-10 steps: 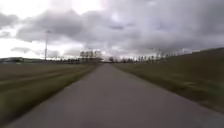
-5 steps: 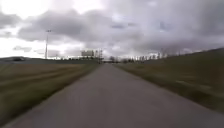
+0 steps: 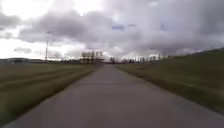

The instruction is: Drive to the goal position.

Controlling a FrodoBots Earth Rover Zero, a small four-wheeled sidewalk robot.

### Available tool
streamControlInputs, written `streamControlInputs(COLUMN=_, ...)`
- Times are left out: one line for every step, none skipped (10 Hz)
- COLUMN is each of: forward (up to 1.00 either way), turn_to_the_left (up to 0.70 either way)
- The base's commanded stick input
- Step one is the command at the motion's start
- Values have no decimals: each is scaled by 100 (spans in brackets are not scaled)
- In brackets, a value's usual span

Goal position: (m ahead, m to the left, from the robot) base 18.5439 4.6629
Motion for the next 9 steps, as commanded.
streamControlInputs(forward=100, turn_to_the_left=1)
streamControlInputs(forward=100, turn_to_the_left=1)
streamControlInputs(forward=100, turn_to_the_left=1)
streamControlInputs(forward=100, turn_to_the_left=1)
streamControlInputs(forward=100, turn_to_the_left=1)
streamControlInputs(forward=100, turn_to_the_left=1)
streamControlInputs(forward=100, turn_to_the_left=1)
streamControlInputs(forward=100, turn_to_the_left=1)
streamControlInputs(forward=100, turn_to_the_left=1)
